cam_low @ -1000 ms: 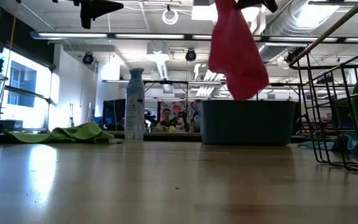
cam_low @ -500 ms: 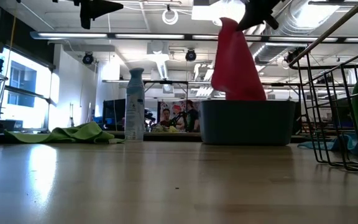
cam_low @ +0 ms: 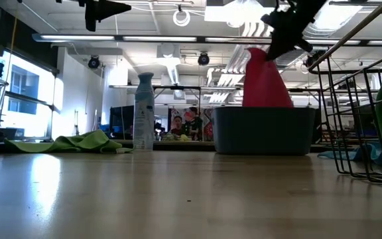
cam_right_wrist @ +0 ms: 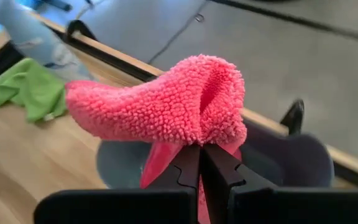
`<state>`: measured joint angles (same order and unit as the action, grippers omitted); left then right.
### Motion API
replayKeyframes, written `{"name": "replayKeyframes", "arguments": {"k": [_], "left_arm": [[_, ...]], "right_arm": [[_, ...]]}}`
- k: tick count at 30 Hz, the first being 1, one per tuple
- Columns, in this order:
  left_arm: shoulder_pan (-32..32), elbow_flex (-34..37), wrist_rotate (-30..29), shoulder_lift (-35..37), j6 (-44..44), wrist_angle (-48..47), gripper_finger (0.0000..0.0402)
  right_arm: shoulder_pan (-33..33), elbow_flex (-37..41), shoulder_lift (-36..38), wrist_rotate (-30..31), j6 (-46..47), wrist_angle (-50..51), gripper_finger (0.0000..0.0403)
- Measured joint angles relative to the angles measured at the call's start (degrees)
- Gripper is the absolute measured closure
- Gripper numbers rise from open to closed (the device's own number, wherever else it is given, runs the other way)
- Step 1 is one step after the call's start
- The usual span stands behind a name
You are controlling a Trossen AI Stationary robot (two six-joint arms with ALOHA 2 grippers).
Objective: Sort microfiber towel by color & place in baskets
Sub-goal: Put the pink microfiber towel into the gray bin
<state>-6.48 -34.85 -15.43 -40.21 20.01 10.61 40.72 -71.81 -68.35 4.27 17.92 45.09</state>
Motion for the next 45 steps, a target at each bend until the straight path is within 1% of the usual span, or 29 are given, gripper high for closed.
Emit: {"name": "replayKeyframes", "arguments": {"k": [4,7,10,13,19,26,45], "left_arm": [[0.0,0.0,-0.6,0.0,0.0,0.0,0.0159],[0.0,0.0,-0.5,0.0,0.1,0.0,0.0159],[0.0,0.0,-0.5,0.0,0.4,0.0,0.0159],[0.0,0.0,-0.5,0.0,0.4,0.0,0.0159],[0.0,0.0,-0.5,0.0,0.4,0.0,0.0159],[0.0,0.0,-0.3,0.0,0.4,0.0,0.0159],[0.0,0.0,-0.4,0.0,0.4,0.0,0.0159]], "right_arm": [[2.0,4.4,0.6,0.1,4.4,-1.7,0.0403],[2.8,5.8,-0.5,-0.1,6.8,-3.2,0.0403],[2.8,5.9,-2.5,-2.4,9.2,-4.5,0.0403],[2.6,5.5,-5.5,-4.7,10.5,-3.7,0.0403],[1.5,5.4,-10.1,-4.9,11.2,-3.4,0.0403],[0.7,5.4,-13.6,-6.4,12.2,-3.3,0.0403],[0.4,5.4,-14.6,-6.0,16.8,-3.3,0.0403]]}}
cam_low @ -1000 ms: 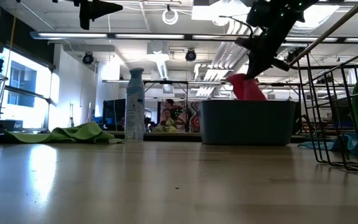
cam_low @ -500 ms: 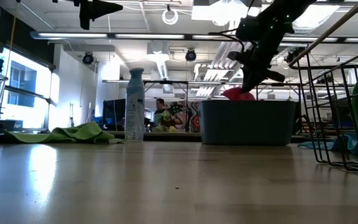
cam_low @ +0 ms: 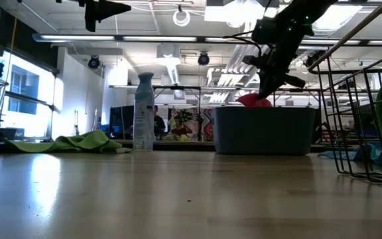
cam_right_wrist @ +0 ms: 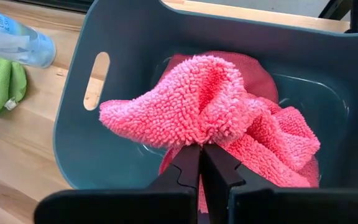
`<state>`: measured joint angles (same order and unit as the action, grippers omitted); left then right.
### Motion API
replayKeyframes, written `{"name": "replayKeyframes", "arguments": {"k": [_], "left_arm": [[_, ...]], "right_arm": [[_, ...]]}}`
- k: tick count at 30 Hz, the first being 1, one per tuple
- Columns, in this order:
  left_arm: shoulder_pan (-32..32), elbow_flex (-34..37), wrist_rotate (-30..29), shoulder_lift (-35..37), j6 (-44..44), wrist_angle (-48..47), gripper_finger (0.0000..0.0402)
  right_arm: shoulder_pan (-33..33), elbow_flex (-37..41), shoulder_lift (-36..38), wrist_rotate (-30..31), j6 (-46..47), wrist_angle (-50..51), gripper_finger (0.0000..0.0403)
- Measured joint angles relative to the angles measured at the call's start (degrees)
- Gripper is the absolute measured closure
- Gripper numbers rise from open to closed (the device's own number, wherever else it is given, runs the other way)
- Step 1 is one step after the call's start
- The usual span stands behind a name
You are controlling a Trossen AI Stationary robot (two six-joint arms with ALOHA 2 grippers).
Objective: Sort microfiber towel by color & place in baskets
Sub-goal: Put the pink microfiber towel into the gray bin
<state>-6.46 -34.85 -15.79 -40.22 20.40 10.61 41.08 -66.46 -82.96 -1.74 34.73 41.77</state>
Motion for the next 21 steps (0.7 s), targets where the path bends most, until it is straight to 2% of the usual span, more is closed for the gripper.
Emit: {"name": "replayKeyframes", "arguments": {"k": [16,21], "left_arm": [[0.0,0.0,0.0,0.0,0.0,0.0,0.0159],[0.0,0.0,0.0,0.0,0.0,0.0,0.0159]], "right_arm": [[0.0,0.0,0.0,1.6,1.4,0.0,0.0403],[0.0,2.9,0.0,2.1,4.3,-1.1,0.0403]]}}
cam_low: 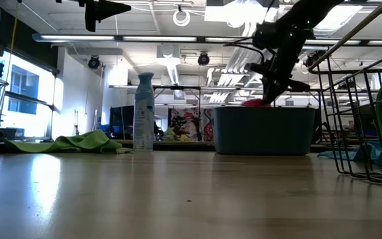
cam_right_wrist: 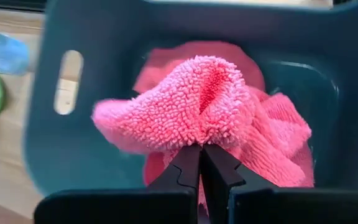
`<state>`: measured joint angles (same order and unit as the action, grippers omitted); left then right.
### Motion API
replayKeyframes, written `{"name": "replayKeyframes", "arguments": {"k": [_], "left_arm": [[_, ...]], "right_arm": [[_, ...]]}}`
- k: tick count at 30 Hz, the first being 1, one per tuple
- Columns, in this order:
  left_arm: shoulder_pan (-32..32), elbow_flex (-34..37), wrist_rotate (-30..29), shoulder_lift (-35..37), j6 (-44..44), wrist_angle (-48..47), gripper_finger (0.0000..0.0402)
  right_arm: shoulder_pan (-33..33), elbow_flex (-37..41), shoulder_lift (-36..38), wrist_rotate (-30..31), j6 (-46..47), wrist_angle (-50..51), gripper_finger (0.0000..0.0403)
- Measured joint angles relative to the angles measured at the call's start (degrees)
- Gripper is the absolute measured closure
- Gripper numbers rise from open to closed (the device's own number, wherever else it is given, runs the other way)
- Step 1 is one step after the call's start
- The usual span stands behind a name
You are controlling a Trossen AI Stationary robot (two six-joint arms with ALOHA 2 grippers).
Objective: Sort microfiber towel by color & place in baskets
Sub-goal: Put the pink microfiber towel into the gray bin
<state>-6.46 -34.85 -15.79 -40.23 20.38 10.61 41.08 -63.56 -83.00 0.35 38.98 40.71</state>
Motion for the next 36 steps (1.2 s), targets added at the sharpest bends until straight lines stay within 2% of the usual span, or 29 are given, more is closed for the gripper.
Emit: {"name": "replayKeyframes", "arguments": {"k": [9,19,27,31,36], "left_arm": [[0.0,0.0,0.0,0.0,0.0,0.0,0.0159],[0.0,0.0,0.0,0.0,0.0,0.0,0.0159],[0.0,0.0,0.0,0.0,-0.6,0.0,0.0159],[0.0,0.0,0.0,0.0,-0.6,0.0,0.0159],[0.0,0.0,0.0,0.1,-0.8,0.0,0.0159]], "right_arm": [[0.0,8.5,0.0,0.0,7.0,-9.1,0.0403],[0.0,11.8,-0.4,1.2,9.8,-8.6,0.0403],[0.2,11.9,-0.7,-0.9,9.4,-8.9,0.04],[0.3,11.8,-0.7,-0.8,8.6,-8.9,0.0372],[0.3,9.7,-0.7,-0.6,5.8,-8.2,0.0306]]}}
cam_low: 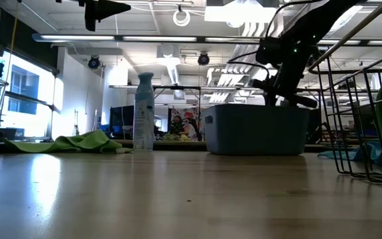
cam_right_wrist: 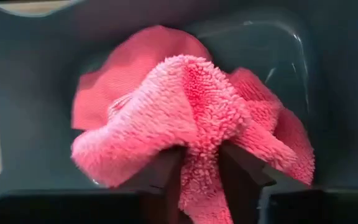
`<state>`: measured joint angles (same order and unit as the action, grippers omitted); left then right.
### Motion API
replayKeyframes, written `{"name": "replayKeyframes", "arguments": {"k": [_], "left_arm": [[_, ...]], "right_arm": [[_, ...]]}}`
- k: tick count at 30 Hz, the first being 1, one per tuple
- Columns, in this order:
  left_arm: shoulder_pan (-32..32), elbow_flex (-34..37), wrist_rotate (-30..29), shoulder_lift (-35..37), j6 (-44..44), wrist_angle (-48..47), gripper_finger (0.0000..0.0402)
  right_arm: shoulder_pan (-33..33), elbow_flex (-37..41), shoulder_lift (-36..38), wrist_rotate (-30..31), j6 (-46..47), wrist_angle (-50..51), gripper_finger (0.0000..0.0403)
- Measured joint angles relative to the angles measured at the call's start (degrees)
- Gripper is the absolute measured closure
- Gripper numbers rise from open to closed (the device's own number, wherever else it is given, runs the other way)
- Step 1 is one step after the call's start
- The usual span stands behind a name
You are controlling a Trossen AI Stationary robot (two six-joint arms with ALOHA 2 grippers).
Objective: Sort microfiber towel by color & place in baskets
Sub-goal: Put the pink microfiber towel into the gray bin
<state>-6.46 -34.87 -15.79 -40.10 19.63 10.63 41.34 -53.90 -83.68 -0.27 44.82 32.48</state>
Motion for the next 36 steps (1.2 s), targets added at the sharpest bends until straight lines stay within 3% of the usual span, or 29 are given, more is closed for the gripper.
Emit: {"name": "replayKeyframes", "arguments": {"k": [5,9,21,27,32,36], "left_arm": [[0.0,0.0,0.0,0.0,-0.4,0.0,0.0159],[0.0,0.0,0.0,0.0,-0.3,0.0,0.0159],[0.0,0.0,0.0,0.0,-0.3,0.0,0.0159],[0.0,0.0,0.0,0.0,-0.3,0.0,0.0159],[0.0,0.0,0.0,0.0,-0.3,0.0,0.0159],[0.0,0.0,0.0,0.0,-0.3,0.0,0.0159]], "right_arm": [[0.0,-2.9,0.0,-0.2,-3.5,2.7,0.0245],[0.0,-4.8,0.0,-0.2,-4.6,4.2,0.0221],[0.1,-10.7,0.1,-0.1,-11.8,9.0,0.0217],[0.5,-14.9,0.5,5.0,-17.6,18.3,0.0217],[0.6,-13.9,3.2,11.0,-19.8,25.2,0.026],[1.0,-10.2,7.3,11.2,-19.8,25.2,0.0358]]}}
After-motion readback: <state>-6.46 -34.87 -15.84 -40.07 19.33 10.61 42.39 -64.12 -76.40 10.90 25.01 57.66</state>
